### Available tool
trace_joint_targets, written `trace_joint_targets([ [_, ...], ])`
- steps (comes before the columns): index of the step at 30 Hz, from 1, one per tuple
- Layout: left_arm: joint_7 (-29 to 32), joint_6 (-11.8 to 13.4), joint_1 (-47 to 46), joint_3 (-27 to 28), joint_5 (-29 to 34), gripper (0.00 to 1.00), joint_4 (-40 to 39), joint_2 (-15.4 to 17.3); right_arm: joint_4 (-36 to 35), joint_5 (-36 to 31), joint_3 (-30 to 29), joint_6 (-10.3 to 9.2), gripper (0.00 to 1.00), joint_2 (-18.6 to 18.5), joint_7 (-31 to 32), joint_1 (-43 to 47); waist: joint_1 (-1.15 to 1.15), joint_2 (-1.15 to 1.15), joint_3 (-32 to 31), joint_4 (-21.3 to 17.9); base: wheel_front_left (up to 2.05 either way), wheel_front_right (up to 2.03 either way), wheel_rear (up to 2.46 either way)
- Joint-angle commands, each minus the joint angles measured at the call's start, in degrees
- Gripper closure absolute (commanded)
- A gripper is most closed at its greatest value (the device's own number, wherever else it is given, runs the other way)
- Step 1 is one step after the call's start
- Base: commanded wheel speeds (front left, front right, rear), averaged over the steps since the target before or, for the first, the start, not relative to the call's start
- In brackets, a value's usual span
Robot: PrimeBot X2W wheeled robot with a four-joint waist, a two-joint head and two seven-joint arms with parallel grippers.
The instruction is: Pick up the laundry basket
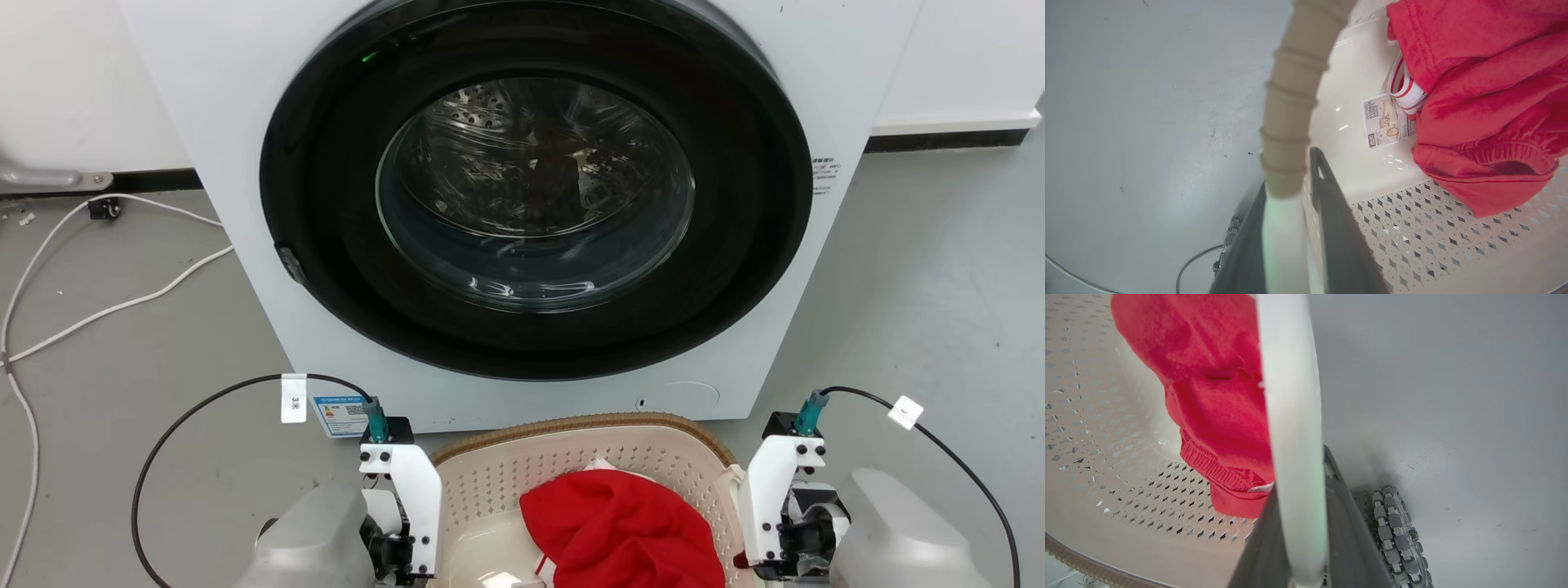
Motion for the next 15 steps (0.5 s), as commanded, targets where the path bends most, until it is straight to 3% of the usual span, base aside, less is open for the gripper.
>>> trace_joint_targets([
  [1,0.05,-0.93,0.93,-0.5,0.21,1.0,-0.26,-0.48,-0.31,0.73,0.21,-0.04,1.0,0.3,-0.37,-0.33,0.01,0.0,-0.34,0.38,0.0,0.0,0.0],
  [15,0.07,-0.92,2.74,-1.23,0.09,1.0,0.02,-0.19,0.92,2.88,2.5,-0.04,1.0,0.53,1.17,0.67,0.01,0.0,-2.47,0.74,0.0,0.0,0.0],
])
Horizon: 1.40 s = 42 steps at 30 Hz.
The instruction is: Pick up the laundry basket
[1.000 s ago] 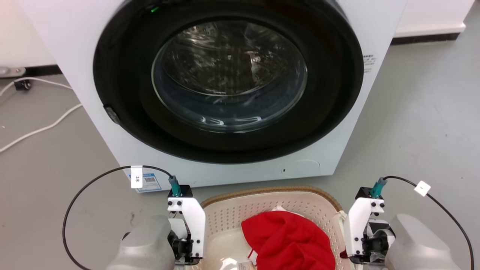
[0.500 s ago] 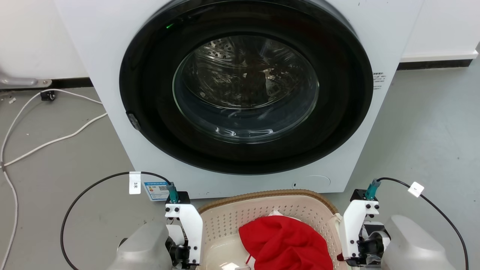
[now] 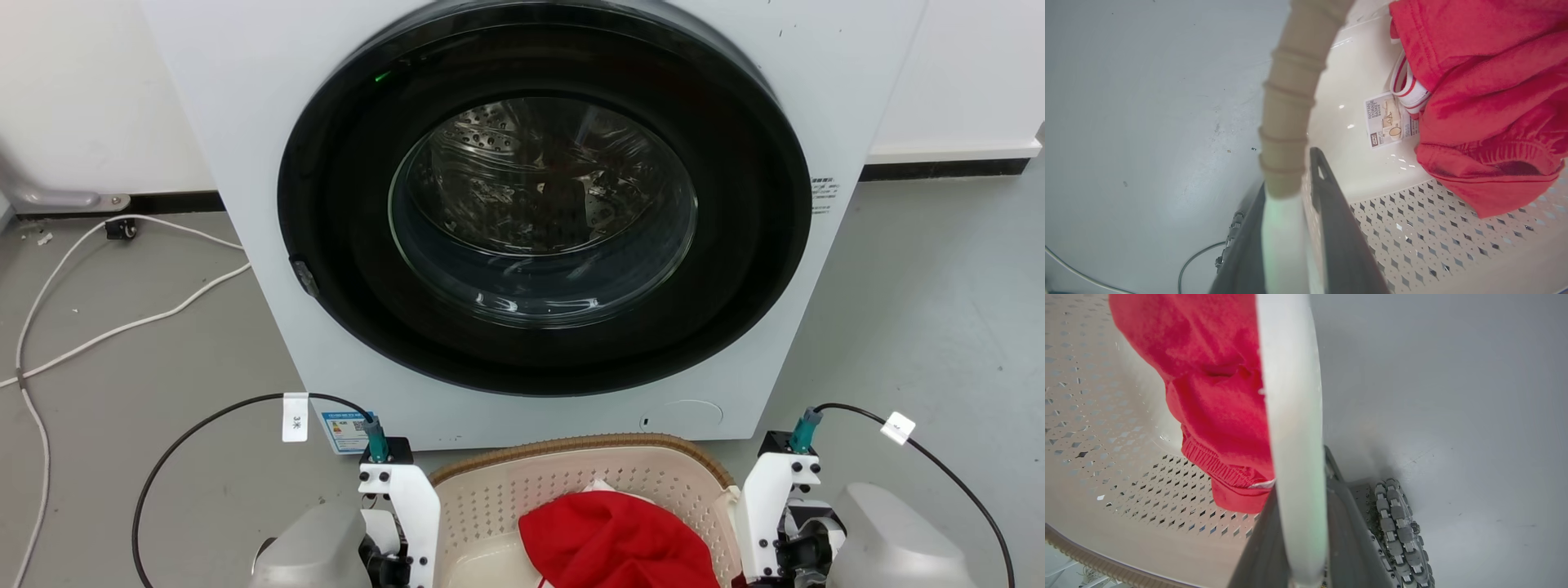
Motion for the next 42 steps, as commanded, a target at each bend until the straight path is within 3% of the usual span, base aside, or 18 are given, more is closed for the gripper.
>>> trace_joint_targets([
  [1,0.36,-0.73,0.91,-0.09,-0.24,1.0,-0.2,-0.3,-0.14,0.9,-0.12,-0.04,1.0,0.38,0.14,-0.03,0.0,0.0,-0.09,-0.14,0.0,0.0,0.0],
  [42,1.26,-0.53,-0.98,-0.61,-1.54,1.0,-0.15,-0.51,1.01,5.22,3.87,-0.02,1.0,0.95,0.75,-2.31,0.0,0.0,1.09,-0.63,0.0,0.0,0.0],
])
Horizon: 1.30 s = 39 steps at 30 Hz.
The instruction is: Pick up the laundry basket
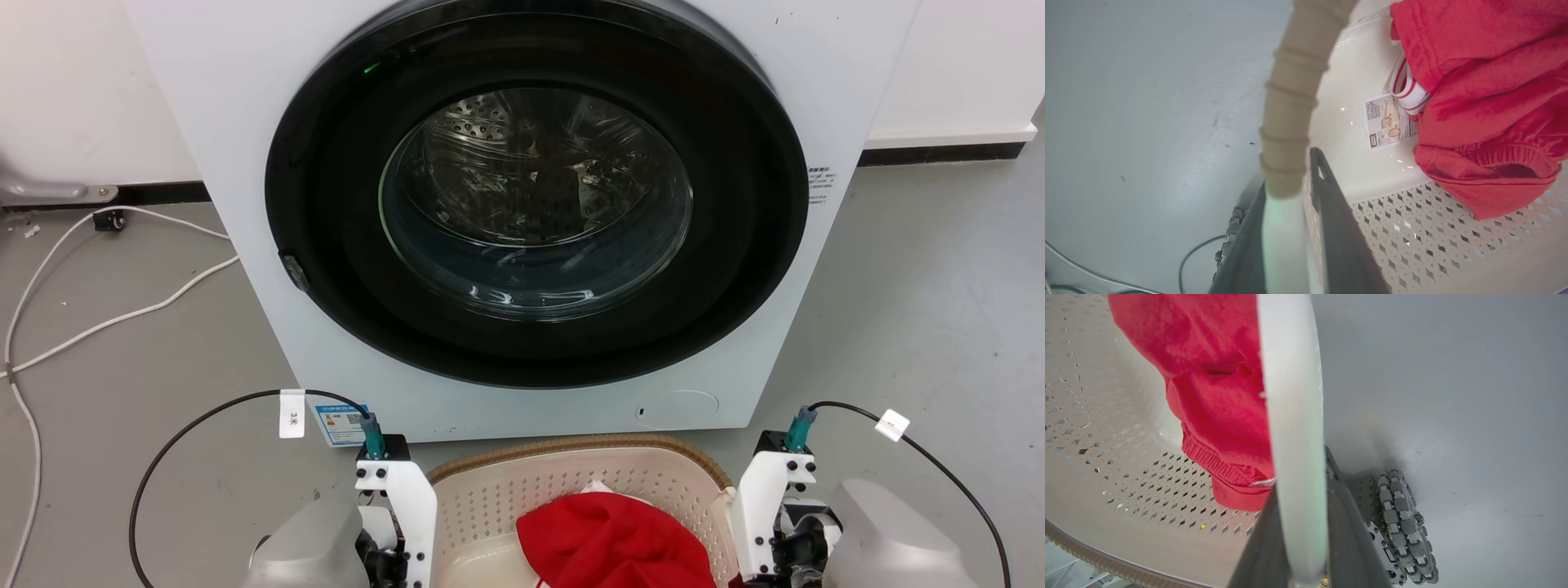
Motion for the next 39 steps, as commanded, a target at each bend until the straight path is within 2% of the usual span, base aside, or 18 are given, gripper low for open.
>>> trace_joint_targets([
  [1,0.06,-0.52,-0.46,-0.16,-0.36,1.0,-0.45,-0.81,-0.36,0.84,0.02,0.0,1.0,0.62,-0.32,-1.08,0.0,0.0,0.01,0.04,0.0,0.0,0.0],
  [39,0.51,-0.49,-0.07,-0.75,-1.36,1.0,-0.46,-0.91,0.39,3.95,2.78,0.0,1.0,0.14,-0.65,-1.77,0.0,0.0,0.35,0.07,0.0,0.0,0.0],
])
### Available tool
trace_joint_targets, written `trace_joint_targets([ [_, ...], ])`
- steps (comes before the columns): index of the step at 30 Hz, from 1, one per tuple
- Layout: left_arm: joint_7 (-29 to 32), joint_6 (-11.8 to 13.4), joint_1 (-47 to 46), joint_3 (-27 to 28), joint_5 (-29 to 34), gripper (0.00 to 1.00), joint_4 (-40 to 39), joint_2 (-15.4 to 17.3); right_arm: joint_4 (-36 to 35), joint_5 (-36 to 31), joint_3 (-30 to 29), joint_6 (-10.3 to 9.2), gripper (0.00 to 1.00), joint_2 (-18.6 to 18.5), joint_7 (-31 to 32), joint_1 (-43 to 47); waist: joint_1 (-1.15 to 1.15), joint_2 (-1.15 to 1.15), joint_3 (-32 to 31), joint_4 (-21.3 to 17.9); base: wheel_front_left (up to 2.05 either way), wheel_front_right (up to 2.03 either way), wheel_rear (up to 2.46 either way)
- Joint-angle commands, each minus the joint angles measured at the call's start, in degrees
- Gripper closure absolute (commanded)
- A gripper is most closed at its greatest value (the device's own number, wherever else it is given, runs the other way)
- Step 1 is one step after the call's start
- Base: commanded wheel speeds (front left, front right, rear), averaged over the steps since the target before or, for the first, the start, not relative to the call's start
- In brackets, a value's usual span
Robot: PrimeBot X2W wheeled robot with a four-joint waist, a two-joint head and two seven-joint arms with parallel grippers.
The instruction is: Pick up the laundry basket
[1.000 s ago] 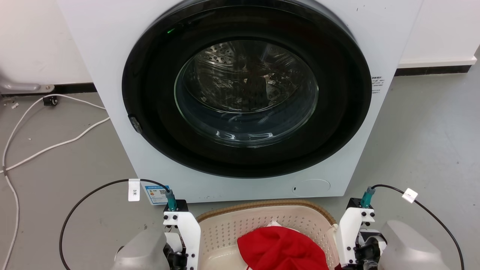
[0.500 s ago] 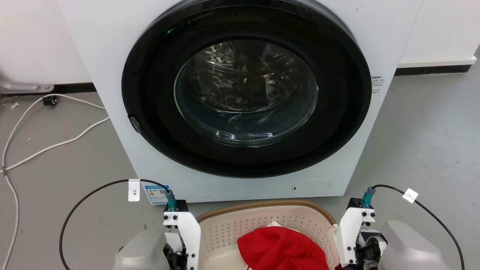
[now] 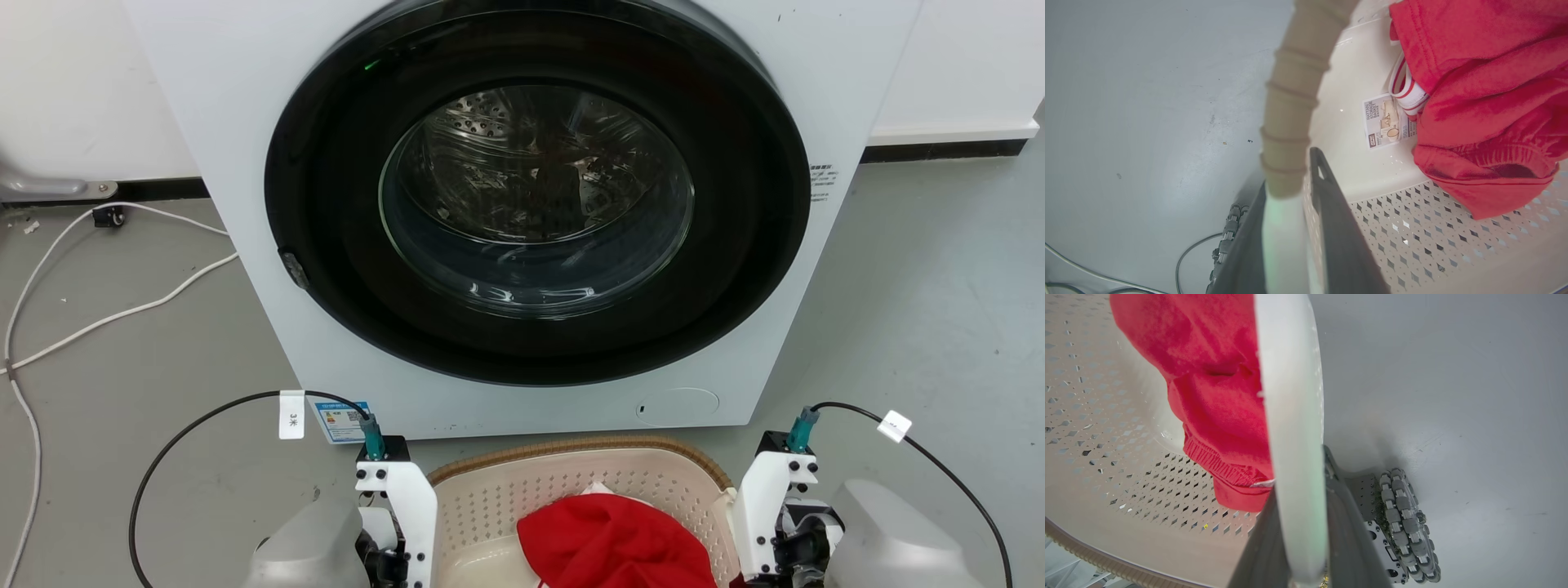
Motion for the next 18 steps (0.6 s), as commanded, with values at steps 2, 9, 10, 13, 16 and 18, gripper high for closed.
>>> trace_joint_targets([
  [2,0.1,-0.53,-0.07,-0.27,-0.2,1.0,-0.5,-0.87,-0.29,0.75,0.03,0.0,1.0,0.47,-0.24,-1.28,0.0,0.0,0.07,0.02,0.0,0.0,0.0],
  [9,-0.12,-0.55,0.19,-0.38,-0.42,1.0,-0.5,-0.78,-0.07,1.27,0.41,0.0,1.0,0.3,-0.17,-1.2,0.0,0.0,0.15,0.05,0.0,0.0,0.0],
  [10,-0.11,-0.54,0.21,-0.37,-0.46,1.0,-0.5,-0.78,-0.04,1.34,0.45,0.0,1.0,0.28,-0.15,-1.2,0.0,0.0,0.17,0.07,0.0,0.0,0.0],
  [13,-0.19,-0.47,0.18,-0.4,-0.5,1.0,-0.5,-0.79,0.05,1.57,0.6,0.0,1.0,0.21,-0.01,-1.18,0.0,0.0,0.21,0.15,0.0,0.0,0.0],
  [16,-0.25,-0.44,0.2,-0.4,-0.58,1.0,-0.5,-0.8,0.13,1.62,0.76,0.0,1.0,0.23,0.13,-1.15,0.0,0.0,0.23,0.16,0.0,0.0,0.0],
  [18,-0.27,-0.41,0.26,-0.36,-0.64,1.0,-0.5,-0.8,0.19,1.81,0.84,0.0,1.0,0.28,0.13,-1.14,0.0,0.0,0.24,0.13,0.0,0.0,0.0],
])
